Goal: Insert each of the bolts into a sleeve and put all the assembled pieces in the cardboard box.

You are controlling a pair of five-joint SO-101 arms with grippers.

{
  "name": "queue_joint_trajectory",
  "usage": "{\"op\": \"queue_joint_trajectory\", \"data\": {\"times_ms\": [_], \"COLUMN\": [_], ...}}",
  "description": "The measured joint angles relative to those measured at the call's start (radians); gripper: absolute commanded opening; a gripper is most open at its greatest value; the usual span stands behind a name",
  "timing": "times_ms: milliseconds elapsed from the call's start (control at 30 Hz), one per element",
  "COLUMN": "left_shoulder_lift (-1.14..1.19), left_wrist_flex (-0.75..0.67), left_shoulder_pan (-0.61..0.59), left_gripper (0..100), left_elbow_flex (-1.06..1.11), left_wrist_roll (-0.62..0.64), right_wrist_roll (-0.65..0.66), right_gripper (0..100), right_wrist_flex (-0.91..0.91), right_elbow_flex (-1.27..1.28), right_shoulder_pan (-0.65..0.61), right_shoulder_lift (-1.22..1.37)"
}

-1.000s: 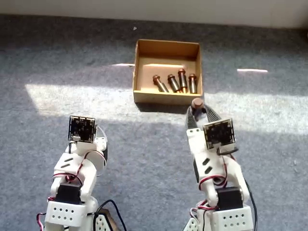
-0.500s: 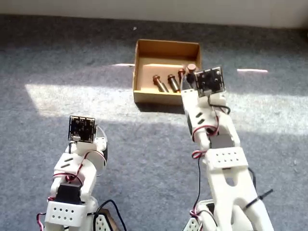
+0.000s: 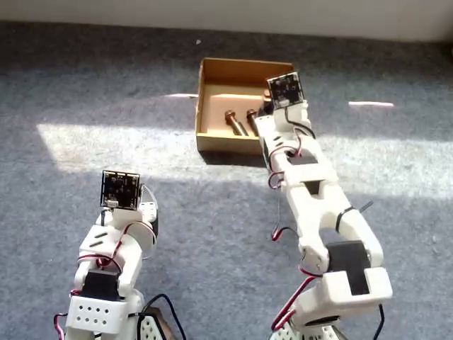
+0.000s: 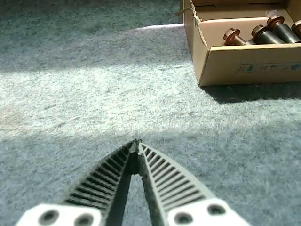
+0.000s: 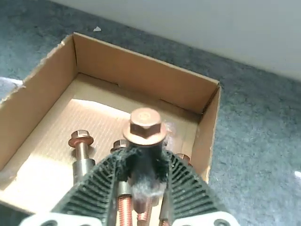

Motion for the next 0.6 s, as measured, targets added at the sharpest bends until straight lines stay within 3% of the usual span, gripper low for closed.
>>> {"op": "queue_joint_trajectory", "data": {"times_ms": [167, 333, 600], "left_shoulder_lift": [0.000, 0.000, 0.000], "left_wrist_flex": [0.000, 0.000, 0.000], "left_shoulder_pan": [0.000, 0.000, 0.000], "left_gripper": [1, 1, 1], "left_elbow_flex": [0.000, 0.000, 0.000], "left_wrist_roll": [0.000, 0.000, 0.000], "right_wrist_roll": [0.000, 0.000, 0.000], "right_gripper": [0.9, 9.2, 9.4], "right_wrist_flex": [0.000, 0.000, -0.002], "right_elbow_flex": [-0.006, -0.006, -0.020], "right_shoulder_pan": [0.000, 0.000, 0.002], "right_shoulder_lift": [0.054, 0.083, 0.081]}}
